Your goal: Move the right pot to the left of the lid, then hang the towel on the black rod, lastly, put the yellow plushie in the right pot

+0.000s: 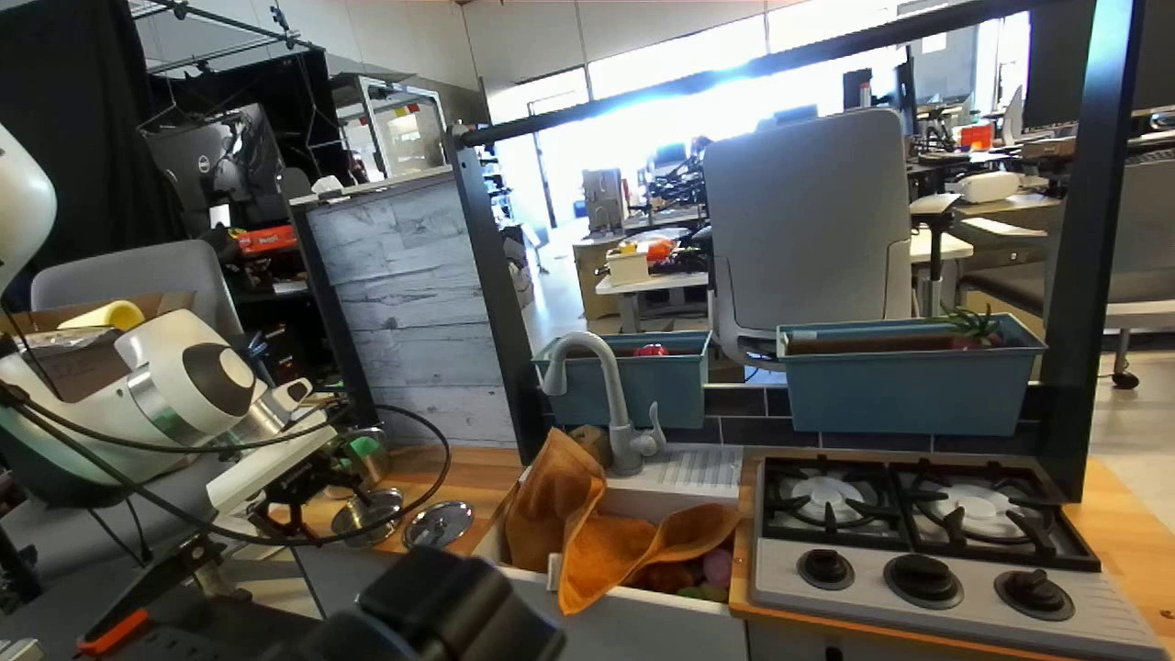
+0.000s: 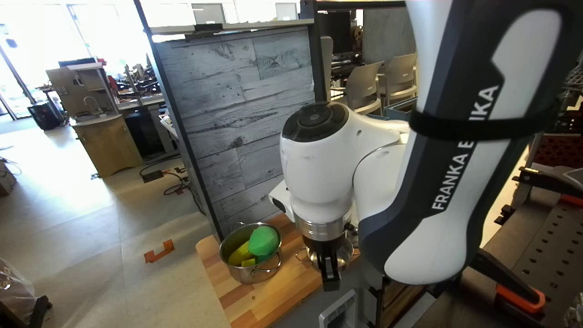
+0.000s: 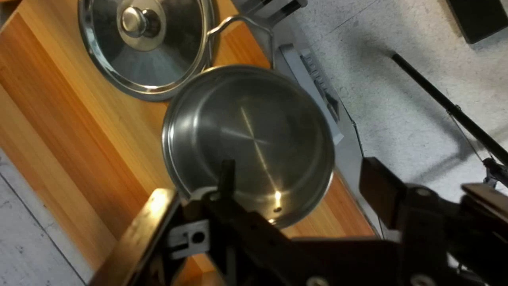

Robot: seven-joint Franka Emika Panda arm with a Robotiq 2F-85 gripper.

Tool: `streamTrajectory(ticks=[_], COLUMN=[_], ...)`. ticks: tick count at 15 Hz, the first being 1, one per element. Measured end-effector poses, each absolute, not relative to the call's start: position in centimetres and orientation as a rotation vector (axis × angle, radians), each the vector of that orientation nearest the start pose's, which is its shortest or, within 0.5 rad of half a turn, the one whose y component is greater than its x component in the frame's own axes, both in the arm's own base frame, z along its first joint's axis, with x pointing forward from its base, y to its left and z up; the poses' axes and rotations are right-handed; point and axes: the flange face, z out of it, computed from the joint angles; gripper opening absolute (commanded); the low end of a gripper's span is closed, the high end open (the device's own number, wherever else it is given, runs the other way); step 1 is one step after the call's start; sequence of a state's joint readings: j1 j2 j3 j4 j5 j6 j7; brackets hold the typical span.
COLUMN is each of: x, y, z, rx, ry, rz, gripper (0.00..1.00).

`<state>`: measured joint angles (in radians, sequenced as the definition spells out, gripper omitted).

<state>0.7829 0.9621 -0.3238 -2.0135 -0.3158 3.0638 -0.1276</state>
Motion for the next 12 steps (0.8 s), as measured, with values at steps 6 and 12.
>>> streamTrajectory(ticks=[6, 12], x=[49.0, 45.2], y=[24.5, 20.1], z=[2.9, 12.2], rx=[-2.883, -2.784], ry=[-1.731, -1.724], rz=[-0.388, -0.564], gripper=[1.00, 1.00])
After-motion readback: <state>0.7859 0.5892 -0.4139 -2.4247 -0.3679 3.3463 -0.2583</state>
